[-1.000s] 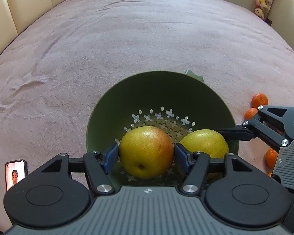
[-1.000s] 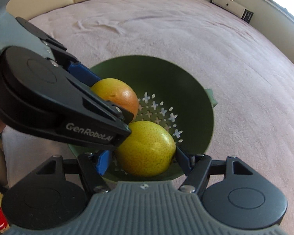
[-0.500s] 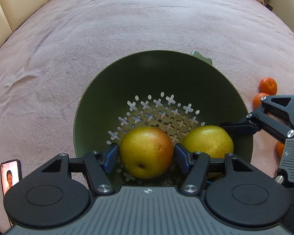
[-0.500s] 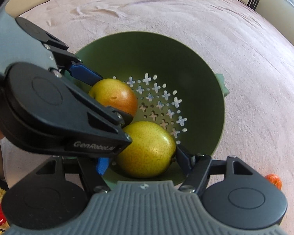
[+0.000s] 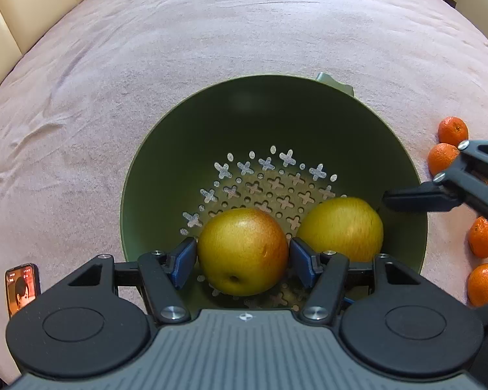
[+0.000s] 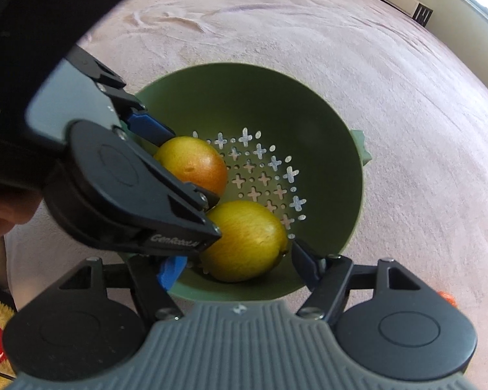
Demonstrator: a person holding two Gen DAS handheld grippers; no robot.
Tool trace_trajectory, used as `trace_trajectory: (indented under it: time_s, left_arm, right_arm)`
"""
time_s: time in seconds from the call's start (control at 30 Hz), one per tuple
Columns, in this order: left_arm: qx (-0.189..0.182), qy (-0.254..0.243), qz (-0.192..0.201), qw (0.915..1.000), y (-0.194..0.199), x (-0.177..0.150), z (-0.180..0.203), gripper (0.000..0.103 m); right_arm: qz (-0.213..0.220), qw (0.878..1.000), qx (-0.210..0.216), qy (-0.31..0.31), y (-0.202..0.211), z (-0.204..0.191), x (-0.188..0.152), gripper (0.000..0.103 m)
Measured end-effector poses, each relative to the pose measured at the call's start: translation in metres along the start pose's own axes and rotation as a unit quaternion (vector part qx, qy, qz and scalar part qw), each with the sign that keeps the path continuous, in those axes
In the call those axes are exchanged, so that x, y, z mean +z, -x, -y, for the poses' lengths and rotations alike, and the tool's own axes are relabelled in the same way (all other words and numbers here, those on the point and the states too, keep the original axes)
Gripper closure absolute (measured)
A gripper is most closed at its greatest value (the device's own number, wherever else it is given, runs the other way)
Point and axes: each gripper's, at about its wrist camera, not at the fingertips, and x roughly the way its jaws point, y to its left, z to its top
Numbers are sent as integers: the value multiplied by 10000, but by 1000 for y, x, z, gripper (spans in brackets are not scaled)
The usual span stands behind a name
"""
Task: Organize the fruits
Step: 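Open both tools to drop the pears into the colander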
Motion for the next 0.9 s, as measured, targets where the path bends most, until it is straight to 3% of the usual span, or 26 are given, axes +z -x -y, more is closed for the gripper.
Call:
trace_trajectory:
  time_s: [0.17,0.47,0.6,0.73,0.9]
  left_arm:
    - [107,-62,-39,9999,0,-1,2,31]
    - [268,-23,-140,9995,1,-3,1,26]
    - [527,-72,197,9984,13,-2,3,25]
    - [451,77,406,9981,28,1,1,25]
    - [328,137,982,9945,57,3,7,25]
  right_arm:
    - [187,9995,-246,73,16,-3,0,16]
    - [216,9975,-665,41,34,-2,-12,13]
    - [275,9964,-806,-40,45,1,-16,13]
    - [374,9948,-910,-275,62,7,-24,13]
    - [588,9884,-1129,-834,86,17,-35,13]
